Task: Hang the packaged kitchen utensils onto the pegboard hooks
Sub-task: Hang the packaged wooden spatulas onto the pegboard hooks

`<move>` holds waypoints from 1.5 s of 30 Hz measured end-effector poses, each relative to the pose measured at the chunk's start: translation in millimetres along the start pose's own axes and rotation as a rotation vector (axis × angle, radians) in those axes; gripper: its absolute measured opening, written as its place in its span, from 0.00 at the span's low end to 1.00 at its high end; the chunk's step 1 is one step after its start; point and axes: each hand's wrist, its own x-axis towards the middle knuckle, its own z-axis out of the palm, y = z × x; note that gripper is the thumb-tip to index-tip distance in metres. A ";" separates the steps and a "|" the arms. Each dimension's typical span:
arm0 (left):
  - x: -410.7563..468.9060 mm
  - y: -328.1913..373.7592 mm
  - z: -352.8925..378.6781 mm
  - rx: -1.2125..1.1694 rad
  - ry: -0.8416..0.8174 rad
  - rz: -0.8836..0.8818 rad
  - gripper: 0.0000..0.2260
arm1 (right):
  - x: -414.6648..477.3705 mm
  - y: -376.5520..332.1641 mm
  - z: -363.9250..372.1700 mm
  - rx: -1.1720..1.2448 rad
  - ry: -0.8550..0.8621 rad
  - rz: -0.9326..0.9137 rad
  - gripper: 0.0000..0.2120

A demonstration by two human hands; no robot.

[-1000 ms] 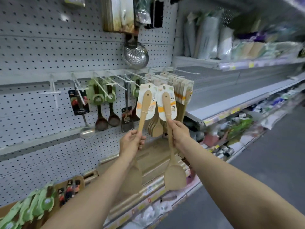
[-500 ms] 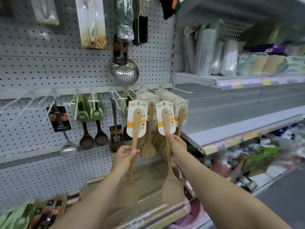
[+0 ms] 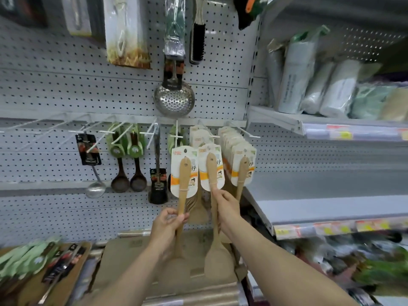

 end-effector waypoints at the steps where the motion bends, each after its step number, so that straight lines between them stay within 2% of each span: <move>1: -0.5 -1.4 1.7 0.004 0.001 -0.002 0.05 | 3.8 -3.6 0.7 0.018 -0.006 0.003 0.16; 6: 3.2 -1.8 5.1 -0.002 0.031 0.000 0.05 | 27.5 -25.7 14.2 0.037 -0.011 0.049 0.13; 10: 4.4 -2.1 11.4 0.009 0.040 -0.011 0.05 | 42.3 -35.4 24.5 0.006 -0.018 0.104 0.20; 12: 5.1 -1.3 15.5 0.020 0.041 -0.025 0.05 | 46.0 -38.7 26.6 0.010 -0.015 0.119 0.21; 16: 6.6 2.0 24.6 0.016 0.032 -0.024 0.04 | 42.8 -49.8 25.8 0.108 0.076 0.032 0.14; 20: 7.3 4.4 34.4 0.017 -0.010 -0.026 0.04 | 27.5 -66.0 22.8 0.209 0.038 -0.111 0.15; 25: 9.8 2.5 48.9 -0.023 -0.049 -0.014 0.03 | 27.9 -82.2 17.2 0.125 0.068 -0.262 0.07; 34: 26.4 -7.0 63.7 -0.043 -0.078 -0.040 0.03 | 43.3 -87.0 14.6 0.172 0.091 -0.181 0.08; 45: 74.6 -7.1 64.1 -0.045 -0.043 -0.051 0.03 | 69.0 -88.8 31.0 0.164 0.073 -0.213 0.05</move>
